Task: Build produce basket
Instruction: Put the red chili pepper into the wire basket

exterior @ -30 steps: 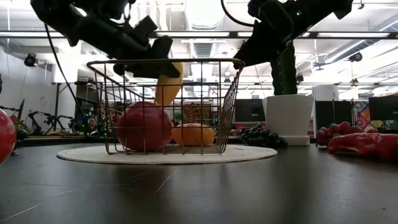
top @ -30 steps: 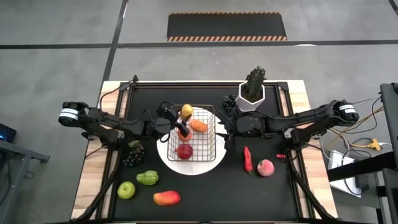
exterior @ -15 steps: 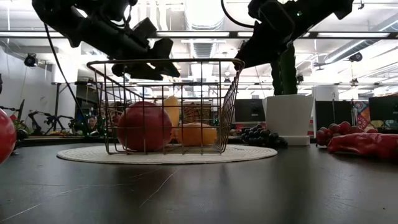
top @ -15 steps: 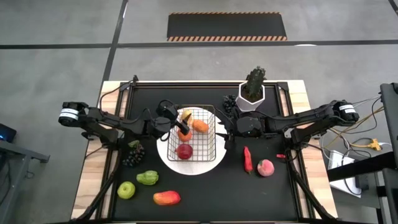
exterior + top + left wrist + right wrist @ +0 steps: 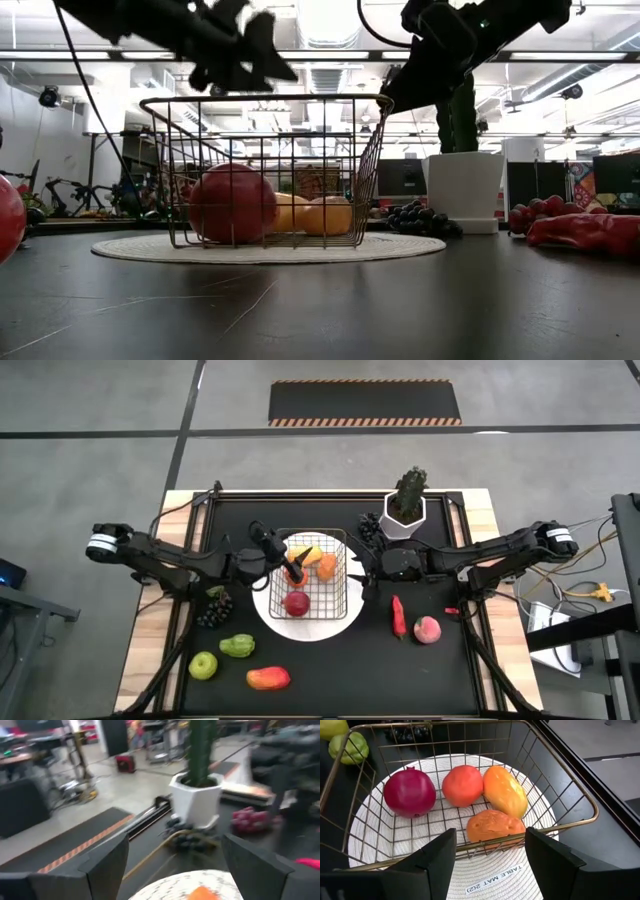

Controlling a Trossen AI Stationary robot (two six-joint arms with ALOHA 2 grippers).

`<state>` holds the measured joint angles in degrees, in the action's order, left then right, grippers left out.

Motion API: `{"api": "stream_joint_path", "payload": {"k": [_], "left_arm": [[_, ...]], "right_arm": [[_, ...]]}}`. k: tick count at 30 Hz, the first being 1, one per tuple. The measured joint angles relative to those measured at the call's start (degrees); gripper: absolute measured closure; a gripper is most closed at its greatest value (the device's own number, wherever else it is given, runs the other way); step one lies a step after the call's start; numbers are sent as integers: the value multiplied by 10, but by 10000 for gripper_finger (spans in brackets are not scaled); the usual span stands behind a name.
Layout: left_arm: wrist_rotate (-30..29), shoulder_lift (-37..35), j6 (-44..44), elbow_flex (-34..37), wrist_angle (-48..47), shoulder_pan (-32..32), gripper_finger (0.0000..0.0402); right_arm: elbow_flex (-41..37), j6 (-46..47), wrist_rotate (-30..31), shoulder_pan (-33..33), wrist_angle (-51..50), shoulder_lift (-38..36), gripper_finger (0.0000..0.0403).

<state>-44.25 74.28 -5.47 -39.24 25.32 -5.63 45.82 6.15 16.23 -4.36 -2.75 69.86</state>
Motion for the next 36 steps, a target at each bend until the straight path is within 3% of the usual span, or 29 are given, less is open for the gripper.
{"api": "stream_joint_path", "payload": {"k": [5, 10, 24, 31, 36], "left_arm": [[23, -21, 18, -2, -1, -52, 102], [36, -23, 51, -1, 0, -92, 102], [34, -24, 121, -2, 39, -94, 102], [33, -25, 161, -2, 54, -94, 102], [33, -27, 201, -2, 92, -94, 102]], "right_arm": [[1, 17, -20, 0, -17, -20, 181], [19, 68, -37, 0, -97, -37, 182], [78, 306, -40, 7, -393, -48, 181], [74, 432, -175, 6, -488, -40, 181], [73, 542, -296, -1, -493, -25, 181]]}}
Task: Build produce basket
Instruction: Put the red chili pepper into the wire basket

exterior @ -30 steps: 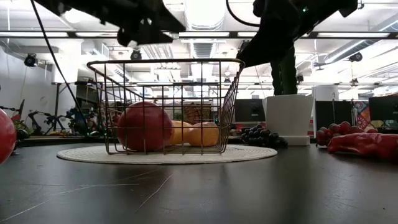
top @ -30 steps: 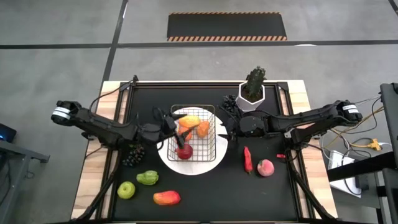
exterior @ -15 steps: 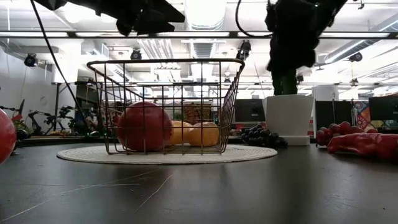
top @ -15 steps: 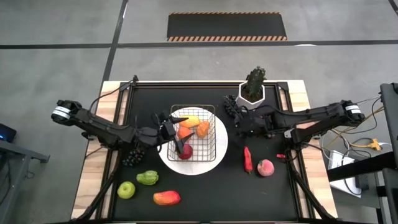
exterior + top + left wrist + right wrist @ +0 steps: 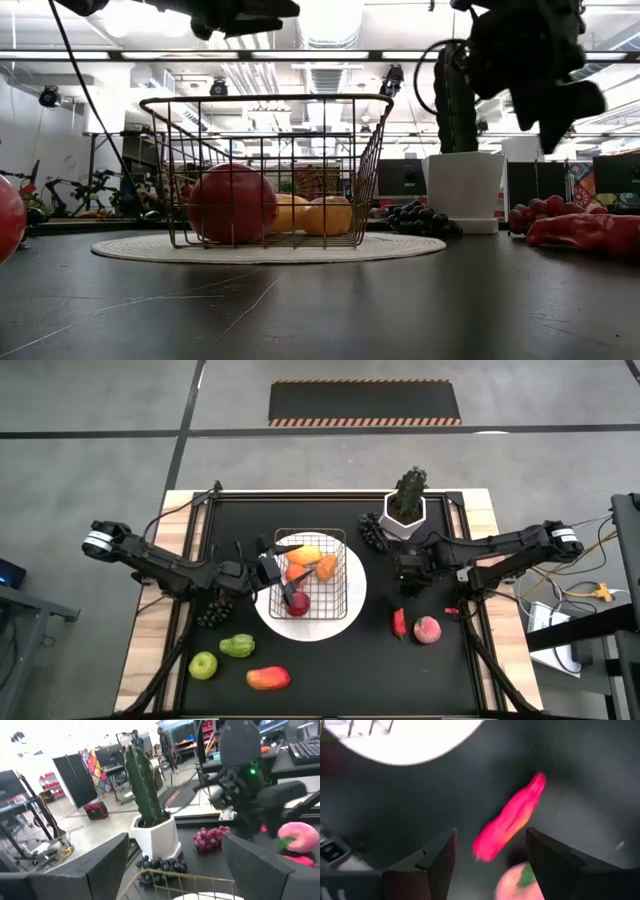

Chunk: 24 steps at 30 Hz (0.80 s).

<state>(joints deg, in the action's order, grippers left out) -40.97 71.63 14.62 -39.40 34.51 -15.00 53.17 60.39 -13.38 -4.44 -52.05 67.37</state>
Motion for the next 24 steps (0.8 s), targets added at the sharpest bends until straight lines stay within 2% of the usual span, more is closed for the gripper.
{"api": "stream_joint_path", "payload": {"k": [5, 10, 16, 24], "left_arm": [[0, -4, 45, 0, 21, 0, 102], [0, -6, 65, 0, 26, 0, 102], [0, -9, 73, 1, 26, 0, 102], [0, -15, 73, 3, 25, 0, 102]], "right_arm": [[0, 67, -12, -44, -1, 13, 181], [0, 121, 22, -84, 0, 31, 181], [0, 152, 83, -113, 0, 52, 181], [0, 163, 105, -128, -1, 114, 181]]}}
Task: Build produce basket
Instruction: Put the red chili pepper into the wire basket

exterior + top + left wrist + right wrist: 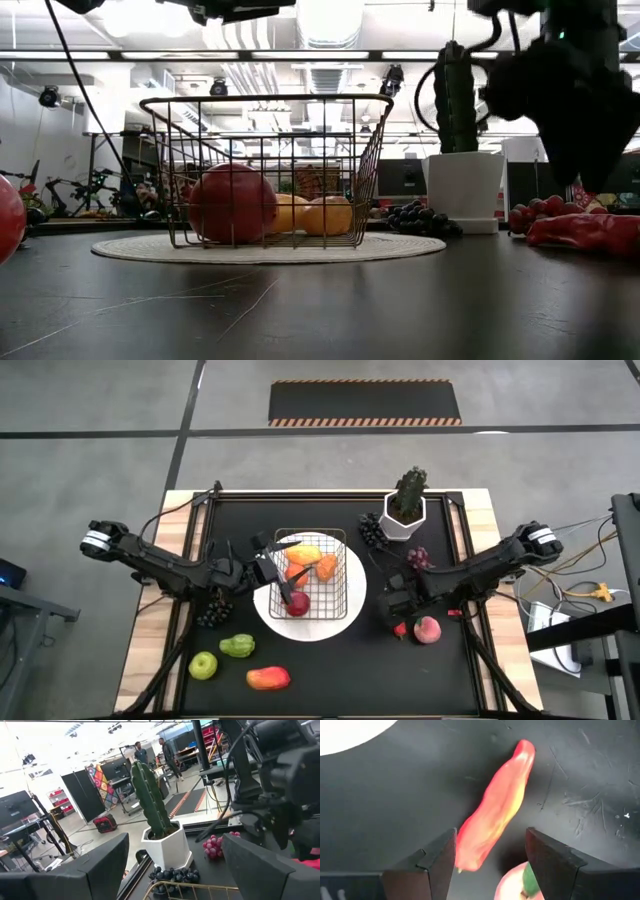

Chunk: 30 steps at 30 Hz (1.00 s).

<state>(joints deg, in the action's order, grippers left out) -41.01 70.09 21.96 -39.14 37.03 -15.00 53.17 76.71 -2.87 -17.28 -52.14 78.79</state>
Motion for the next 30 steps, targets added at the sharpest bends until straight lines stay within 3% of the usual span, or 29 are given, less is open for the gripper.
{"api": "stream_joint_path", "payload": {"k": [13, 24, 30], "left_arm": [[0, -4, 10, 1, 0, 0, 102], [2, -5, -32, 10, 1, 0, 102], [7, -5, -85, 14, 3, -13, 102]], "right_arm": [[0, -54, -1, -1, 4, 91, 190], [0, -86, 15, 1, 15, 60, 348], [0, -134, 102, 25, 19, -29, 349]]}}
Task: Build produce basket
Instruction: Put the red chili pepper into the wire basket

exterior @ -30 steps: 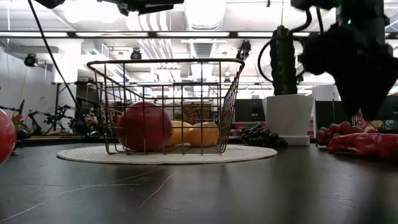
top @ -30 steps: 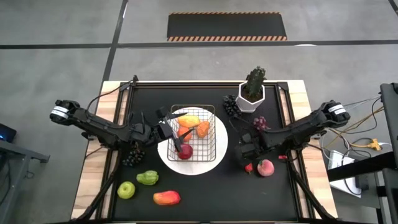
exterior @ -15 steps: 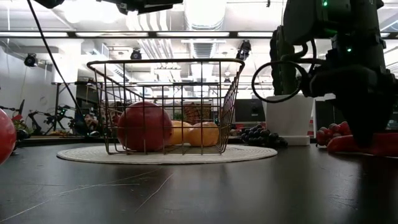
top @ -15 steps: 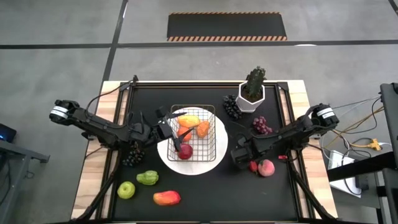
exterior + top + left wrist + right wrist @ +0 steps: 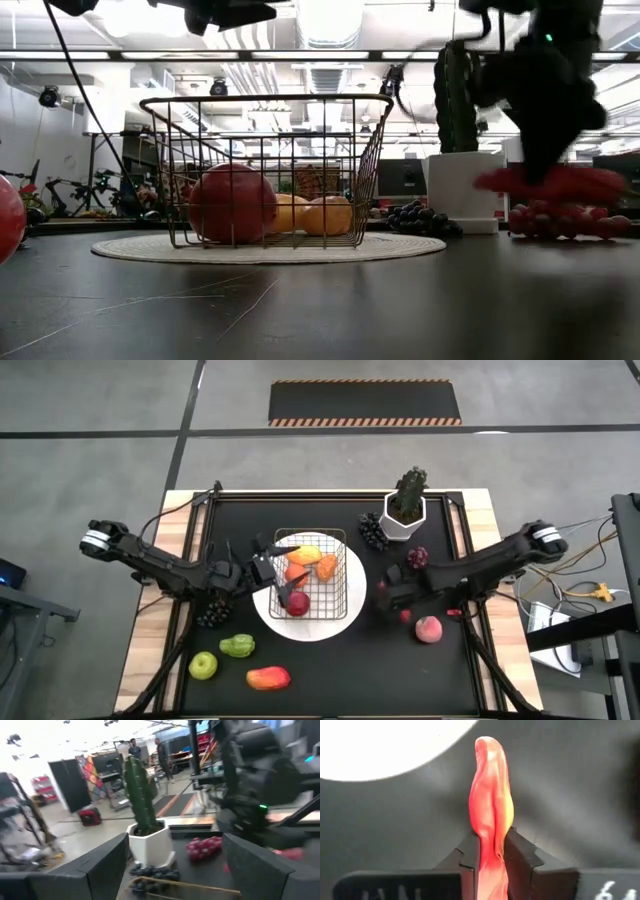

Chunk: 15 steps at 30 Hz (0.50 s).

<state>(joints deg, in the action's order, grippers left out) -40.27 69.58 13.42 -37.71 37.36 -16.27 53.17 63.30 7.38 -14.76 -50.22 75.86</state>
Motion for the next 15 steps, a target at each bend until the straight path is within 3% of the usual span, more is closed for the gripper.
{"api": "stream_joint_path", "payload": {"k": [4, 6, 8, 12, 15], "left_arm": [[34, 6, -45, 4, 13, -4, 102], [37, 10, -55, 6, 27, -8, 102], [38, 15, -56, 6, 47, -10, 102], [38, 16, -57, 4, 61, -13, 102], [38, 16, -57, 2, 70, -14, 102]], "right_arm": [[0, -92, 143, 15, 61, -80, 342], [-1, -178, 213, 15, 135, -111, 342], [-9, -277, 245, 14, 243, -134, 343], [-59, -463, 216, 14, 534, -141, 343], [-98, -529, 152, 18, 716, -106, 343]]}}
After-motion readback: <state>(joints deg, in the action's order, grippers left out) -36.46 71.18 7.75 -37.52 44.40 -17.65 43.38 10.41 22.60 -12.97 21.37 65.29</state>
